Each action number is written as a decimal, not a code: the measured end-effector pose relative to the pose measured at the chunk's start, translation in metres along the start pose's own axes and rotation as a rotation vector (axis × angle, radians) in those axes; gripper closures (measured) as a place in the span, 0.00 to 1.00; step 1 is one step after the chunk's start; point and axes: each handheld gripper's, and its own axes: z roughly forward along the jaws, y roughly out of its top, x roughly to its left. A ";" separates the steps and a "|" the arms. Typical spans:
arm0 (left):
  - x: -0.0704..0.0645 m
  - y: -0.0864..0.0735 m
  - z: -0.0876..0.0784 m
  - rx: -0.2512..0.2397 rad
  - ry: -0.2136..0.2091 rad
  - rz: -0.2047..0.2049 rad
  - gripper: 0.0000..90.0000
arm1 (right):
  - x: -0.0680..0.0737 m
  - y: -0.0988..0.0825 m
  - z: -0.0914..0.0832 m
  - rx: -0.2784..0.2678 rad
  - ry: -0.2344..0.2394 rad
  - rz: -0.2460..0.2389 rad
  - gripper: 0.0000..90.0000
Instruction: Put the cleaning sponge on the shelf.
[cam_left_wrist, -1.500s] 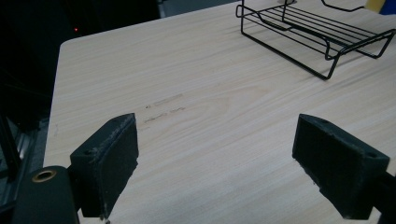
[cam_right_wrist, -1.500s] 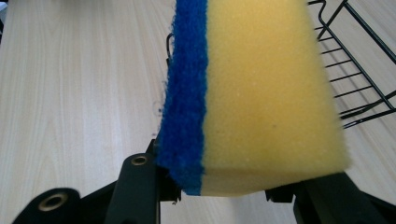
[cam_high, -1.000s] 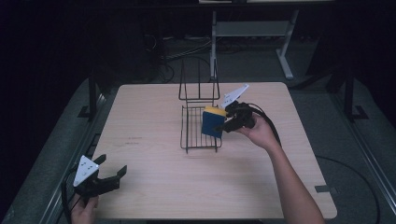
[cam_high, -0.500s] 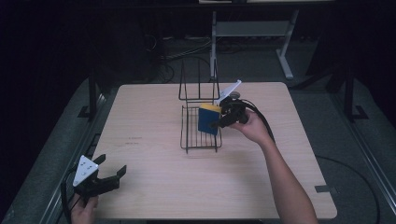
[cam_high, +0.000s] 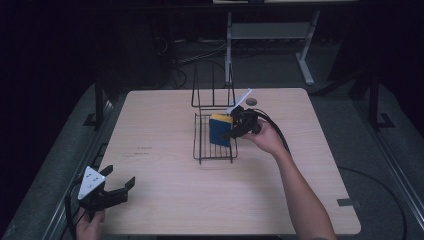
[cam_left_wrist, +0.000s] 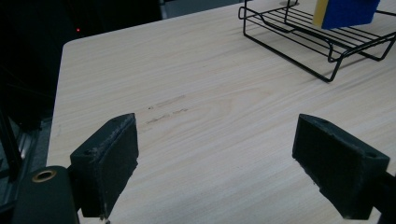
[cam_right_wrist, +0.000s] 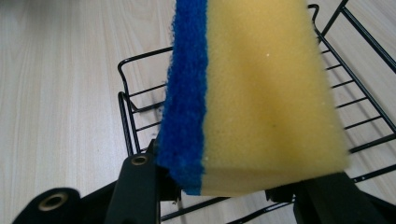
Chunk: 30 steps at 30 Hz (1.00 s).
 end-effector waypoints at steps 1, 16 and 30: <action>0.000 0.000 0.000 -0.001 0.000 -0.001 0.15 | 0.000 0.000 0.001 0.004 -0.001 0.003 0.63; 0.000 0.000 0.000 -0.002 0.001 0.000 0.15 | 0.001 -0.004 0.008 0.024 0.011 -0.003 0.63; 0.000 0.000 0.002 0.002 -0.003 -0.001 0.15 | 0.002 -0.004 0.010 0.018 0.017 0.010 0.62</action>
